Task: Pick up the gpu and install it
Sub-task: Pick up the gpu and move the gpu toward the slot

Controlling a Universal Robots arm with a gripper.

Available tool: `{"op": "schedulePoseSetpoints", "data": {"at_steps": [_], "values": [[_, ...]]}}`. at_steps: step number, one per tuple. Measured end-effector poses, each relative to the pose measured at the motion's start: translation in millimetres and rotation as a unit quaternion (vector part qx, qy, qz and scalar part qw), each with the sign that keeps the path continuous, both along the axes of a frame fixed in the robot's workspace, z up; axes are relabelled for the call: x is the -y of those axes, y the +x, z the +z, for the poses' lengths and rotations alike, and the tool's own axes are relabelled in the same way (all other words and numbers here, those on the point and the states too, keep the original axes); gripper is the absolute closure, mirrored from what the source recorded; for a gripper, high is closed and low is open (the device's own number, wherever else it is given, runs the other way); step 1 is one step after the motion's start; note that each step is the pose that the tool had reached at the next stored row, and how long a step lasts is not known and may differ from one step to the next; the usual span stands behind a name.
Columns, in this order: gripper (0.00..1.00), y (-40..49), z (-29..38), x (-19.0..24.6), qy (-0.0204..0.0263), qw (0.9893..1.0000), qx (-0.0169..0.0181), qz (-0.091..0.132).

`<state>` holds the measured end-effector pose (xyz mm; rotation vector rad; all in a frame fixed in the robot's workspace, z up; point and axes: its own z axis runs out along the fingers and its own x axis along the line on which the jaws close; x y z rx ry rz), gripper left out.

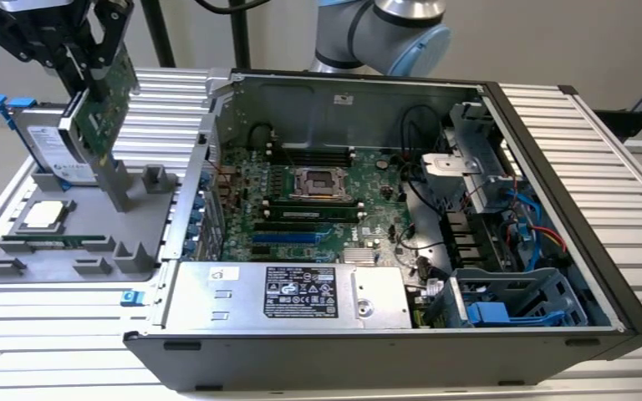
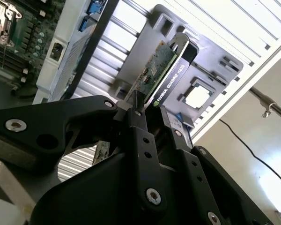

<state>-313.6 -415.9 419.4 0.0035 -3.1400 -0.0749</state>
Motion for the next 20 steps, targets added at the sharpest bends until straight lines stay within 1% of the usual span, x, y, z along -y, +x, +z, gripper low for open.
{"op": "schedulePoseSetpoints", "data": {"at_steps": [20], "values": [[1.0, 12.5, 0.1, 0.0, -0.0001, 1.0, -0.0001, 0.0]]}}
